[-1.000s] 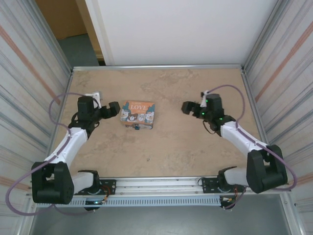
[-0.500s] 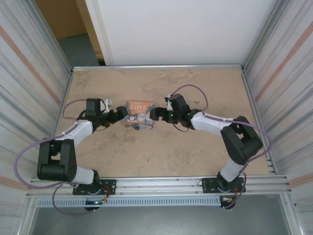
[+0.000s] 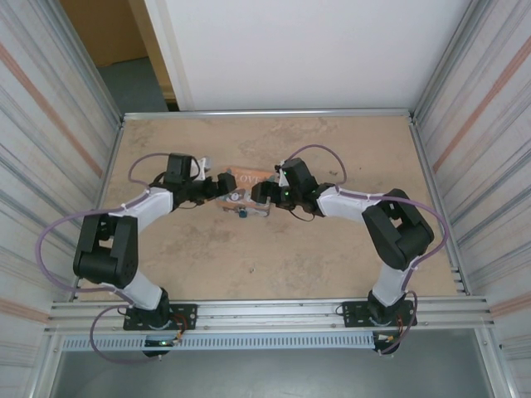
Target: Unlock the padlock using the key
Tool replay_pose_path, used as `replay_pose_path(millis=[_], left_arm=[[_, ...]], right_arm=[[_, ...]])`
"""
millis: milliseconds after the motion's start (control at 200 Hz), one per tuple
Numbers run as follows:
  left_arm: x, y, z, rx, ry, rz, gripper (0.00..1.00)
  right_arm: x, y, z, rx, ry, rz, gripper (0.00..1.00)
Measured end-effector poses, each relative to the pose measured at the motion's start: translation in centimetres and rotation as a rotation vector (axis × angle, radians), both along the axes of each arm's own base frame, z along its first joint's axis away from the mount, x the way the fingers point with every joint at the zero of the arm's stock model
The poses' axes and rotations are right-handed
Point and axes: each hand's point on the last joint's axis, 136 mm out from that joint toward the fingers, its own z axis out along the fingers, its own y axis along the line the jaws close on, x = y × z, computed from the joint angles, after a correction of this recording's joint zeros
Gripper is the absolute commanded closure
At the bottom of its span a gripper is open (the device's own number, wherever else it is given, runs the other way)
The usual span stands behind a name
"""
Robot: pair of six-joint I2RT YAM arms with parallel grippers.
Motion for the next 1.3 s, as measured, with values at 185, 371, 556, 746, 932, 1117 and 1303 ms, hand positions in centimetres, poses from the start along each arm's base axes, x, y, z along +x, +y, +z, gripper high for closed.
replay_pose_path(millis=[185,371,556,746,932,1117,1303], left_arm=[[0.7,-2.4,0.0,0.021,-0.013,-0.046,0.01],[0.5,-5.8,-0.2,0.03,-0.024,-0.115,0.01],[0.3,-9.1,-0.4,0.028,-0.034,-0.176,0.01],[0.1,-11.4,-0.5,0.019,-0.037,-0.216,0.01],[-0.2,-11.5,-0.5,0.018,-0.024,-0.217,0.01],[0.1,-9.8,1.5,0.009,-0.045,-0.169,0.01],[-1.0,-6.5,4.5,0.004,-0.111,-0.095,0.01]], right_arm=[[0.3,-2.2,-0.2,-0.026,-0.003,-0.056,0.24],[-0.5,-5.3,-0.4,-0.066,0.009,-0.115,0.26],[-1.2,-8.4,-0.6,-0.11,0.021,-0.18,0.23],[-1.8,-10.4,-0.4,-0.139,0.021,-0.222,0.17],[-1.9,-11.4,0.7,-0.154,-0.002,-0.252,0.1],[-2.4,-13.5,2.4,-0.2,-0.031,-0.311,0.1],[-4.6,-14.6,3.4,-0.255,-0.026,-0.316,0.15]])
